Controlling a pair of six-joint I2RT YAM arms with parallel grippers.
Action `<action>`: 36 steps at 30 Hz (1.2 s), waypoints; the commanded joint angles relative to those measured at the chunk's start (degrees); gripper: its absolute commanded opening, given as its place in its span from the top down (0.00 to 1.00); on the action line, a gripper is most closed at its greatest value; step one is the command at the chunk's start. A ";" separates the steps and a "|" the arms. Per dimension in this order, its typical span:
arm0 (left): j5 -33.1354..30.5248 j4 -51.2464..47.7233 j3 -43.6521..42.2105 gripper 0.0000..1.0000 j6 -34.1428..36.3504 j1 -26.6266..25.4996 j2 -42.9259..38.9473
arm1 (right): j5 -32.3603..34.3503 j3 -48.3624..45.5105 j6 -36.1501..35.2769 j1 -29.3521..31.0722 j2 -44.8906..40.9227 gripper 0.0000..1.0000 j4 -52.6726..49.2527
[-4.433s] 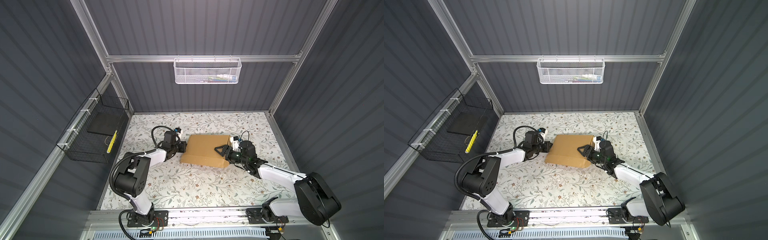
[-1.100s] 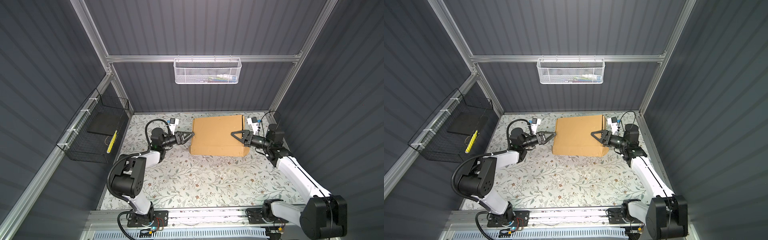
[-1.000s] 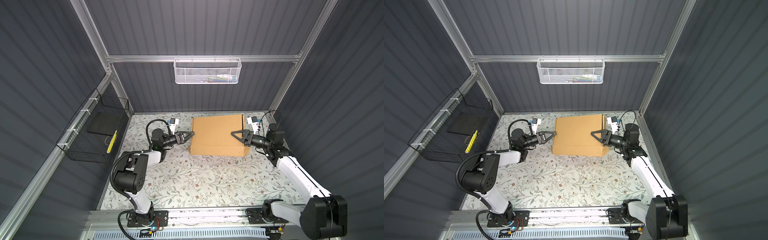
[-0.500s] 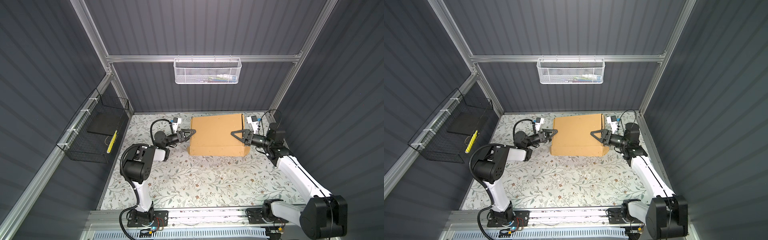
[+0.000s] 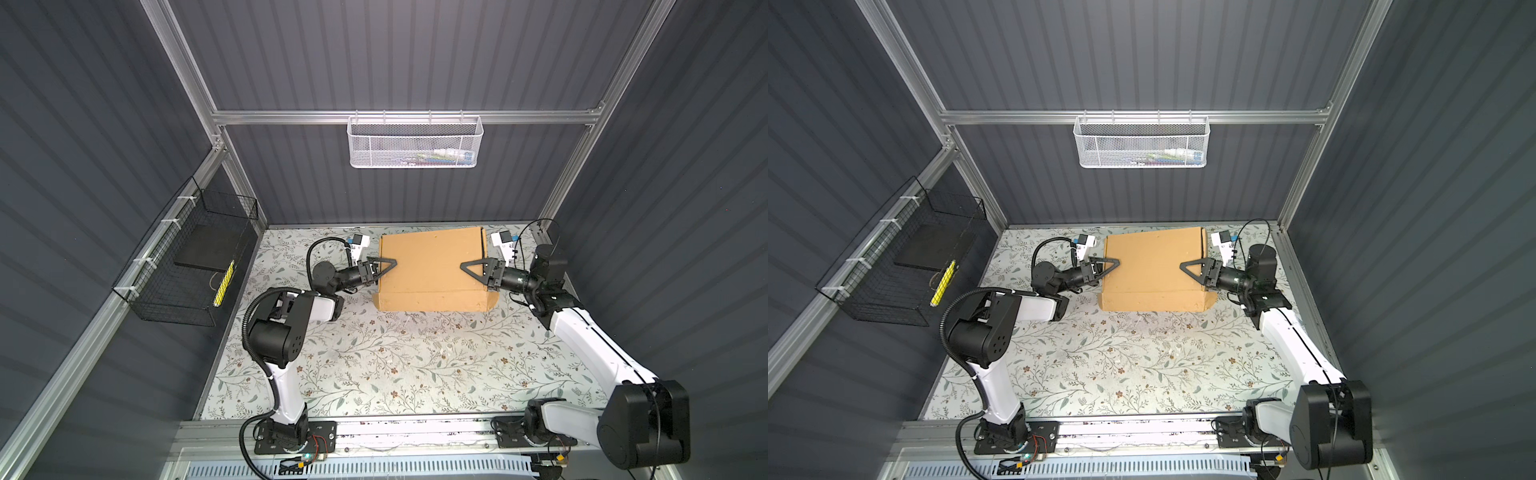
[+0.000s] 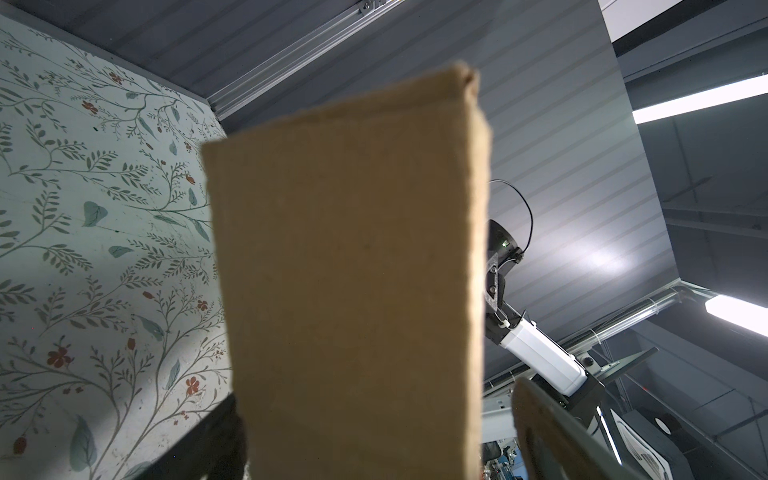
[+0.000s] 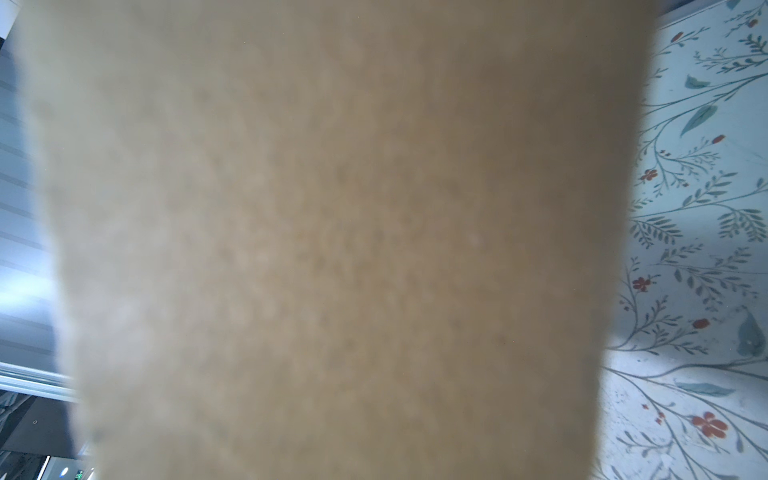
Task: Fold the paper box
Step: 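Grip the box's opposite side edges with both grippers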
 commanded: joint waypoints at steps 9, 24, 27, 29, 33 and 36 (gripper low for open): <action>2.66 2.31 2.65 0.15 -0.76 -2.08 -1.43 | -1.50 2.80 -0.92 -0.23 1.64 0.42 1.64; 3.52 2.29 3.35 0.30 -0.39 -2.78 -2.16 | -1.23 4.49 -2.31 -0.23 3.31 0.42 -1.85; 3.45 2.29 3.40 0.31 -0.45 -2.78 -2.26 | -1.14 4.50 -2.40 -0.23 3.48 0.42 -1.94; 3.36 2.33 3.57 0.32 -0.46 -2.83 -2.26 | -1.00 4.50 -2.61 -0.23 3.61 0.42 -2.18; 3.19 2.29 4.09 0.34 -0.82 -2.95 -2.07 | -1.03 4.50 -2.66 -0.23 3.99 0.42 -2.47; 3.02 2.29 4.51 0.35 -1.11 -3.00 -1.98 | -1.02 4.46 -2.67 -0.23 4.01 0.41 -2.30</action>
